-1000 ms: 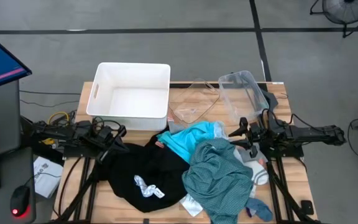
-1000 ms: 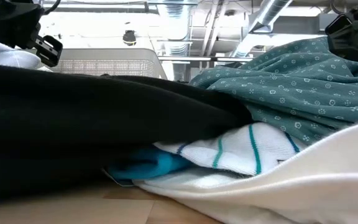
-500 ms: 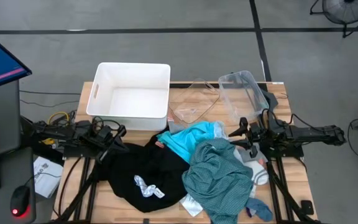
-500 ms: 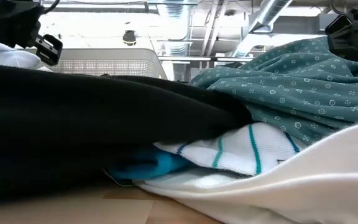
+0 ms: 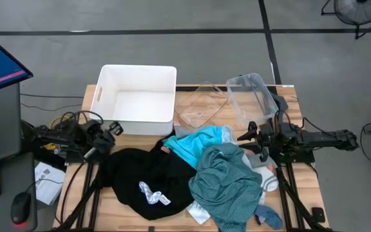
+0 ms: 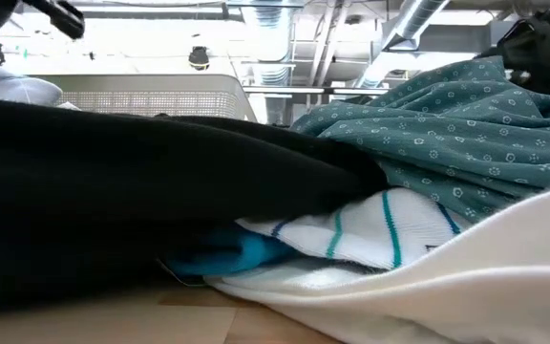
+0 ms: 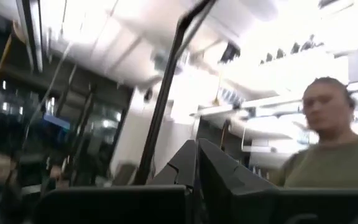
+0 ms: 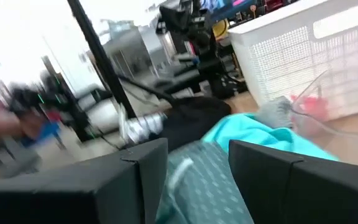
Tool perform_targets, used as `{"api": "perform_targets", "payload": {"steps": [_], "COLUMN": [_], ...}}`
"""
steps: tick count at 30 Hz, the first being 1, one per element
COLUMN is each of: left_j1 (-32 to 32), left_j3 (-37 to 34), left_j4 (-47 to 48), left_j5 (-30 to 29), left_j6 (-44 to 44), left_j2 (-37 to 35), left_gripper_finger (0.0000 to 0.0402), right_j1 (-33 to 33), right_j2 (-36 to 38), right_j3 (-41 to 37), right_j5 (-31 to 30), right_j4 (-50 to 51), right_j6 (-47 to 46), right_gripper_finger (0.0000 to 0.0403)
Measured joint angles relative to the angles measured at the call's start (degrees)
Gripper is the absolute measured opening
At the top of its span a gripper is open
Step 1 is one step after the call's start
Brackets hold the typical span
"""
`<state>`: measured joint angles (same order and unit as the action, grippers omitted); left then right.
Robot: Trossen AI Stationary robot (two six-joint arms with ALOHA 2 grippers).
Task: Pick & Place Cloths
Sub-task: Put the blue gown into the white bin
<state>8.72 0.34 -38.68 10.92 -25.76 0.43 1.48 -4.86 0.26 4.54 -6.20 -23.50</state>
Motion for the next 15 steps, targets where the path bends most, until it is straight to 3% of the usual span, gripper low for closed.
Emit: {"api": "perform_targets", "payload": {"steps": [10,15], "left_j1": [0.0,0.0], "left_j3": [0.1,5.6], "left_j4": [-9.7,-14.0], "left_j5": [-13.0,-14.2], "left_j6": [1.0,-6.3], "left_j2": [0.3,5.1], "left_gripper_finger": [0.0002,0.0002], "right_j1": [0.0,0.0], "right_j2": [0.0,0.1], "right_j3": [0.2,3.2], "right_j5": [-2.0,-5.7], "right_j4": [-15.1,-25.2], "right_j6": [-17.9,-16.0], "right_gripper_finger": [0.0168,0.0168]}}
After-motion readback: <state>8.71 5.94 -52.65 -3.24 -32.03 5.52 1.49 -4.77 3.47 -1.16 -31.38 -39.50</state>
